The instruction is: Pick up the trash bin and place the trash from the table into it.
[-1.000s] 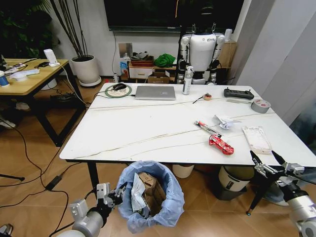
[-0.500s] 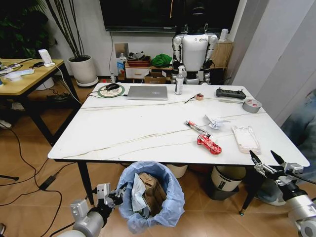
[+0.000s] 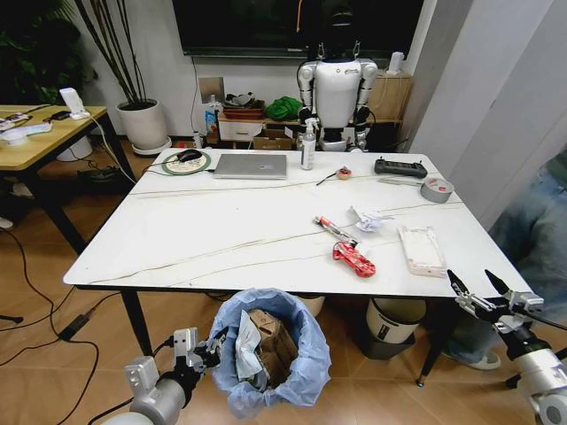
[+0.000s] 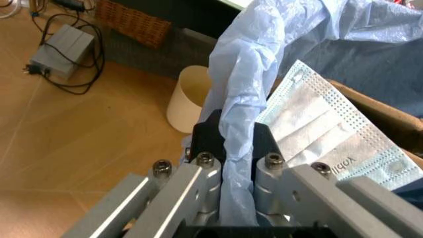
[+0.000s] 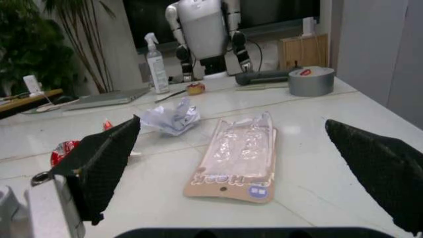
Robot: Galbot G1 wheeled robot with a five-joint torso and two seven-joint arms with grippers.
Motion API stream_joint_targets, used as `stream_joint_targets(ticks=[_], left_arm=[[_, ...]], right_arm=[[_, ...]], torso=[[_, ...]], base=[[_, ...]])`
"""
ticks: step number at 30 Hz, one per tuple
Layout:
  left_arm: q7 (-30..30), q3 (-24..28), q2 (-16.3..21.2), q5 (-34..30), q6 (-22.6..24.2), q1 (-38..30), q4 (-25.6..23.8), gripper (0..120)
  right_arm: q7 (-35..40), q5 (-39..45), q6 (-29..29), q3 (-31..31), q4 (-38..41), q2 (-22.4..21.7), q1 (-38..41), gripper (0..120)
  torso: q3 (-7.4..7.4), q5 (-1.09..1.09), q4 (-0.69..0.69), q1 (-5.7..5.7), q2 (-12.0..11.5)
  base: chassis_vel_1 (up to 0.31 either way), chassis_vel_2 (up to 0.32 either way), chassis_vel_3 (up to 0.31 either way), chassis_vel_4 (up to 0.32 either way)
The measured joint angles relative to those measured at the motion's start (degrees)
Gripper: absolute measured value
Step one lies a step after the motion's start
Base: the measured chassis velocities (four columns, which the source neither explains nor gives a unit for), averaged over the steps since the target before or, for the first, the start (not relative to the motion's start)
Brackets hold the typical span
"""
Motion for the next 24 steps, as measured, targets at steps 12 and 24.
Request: stream_joint_targets(ticks=[12, 24], left_arm=[[0.0, 0.0, 0.1, 0.1, 0.0, 0.4, -0.2, 2], [0.0, -0.1, -0.1, 0.3, 0.0, 0.8, -0.4, 2]], right_arm=[[-0.9, -0.8, 0.8, -0.3, 0.0, 0.6, -0.2, 100], [2.4, -4.0, 1.7, -2.2, 5.6, -2.3, -0.1, 100]], torso=[[0.0, 0.0, 0.01, 0.0, 0.0], [0.0, -0.01, 0.01, -0.01, 0.0]], base=[[-0.097, -0.092, 0.111, 0.097], [-0.059, -0.061, 0.044, 0.063]])
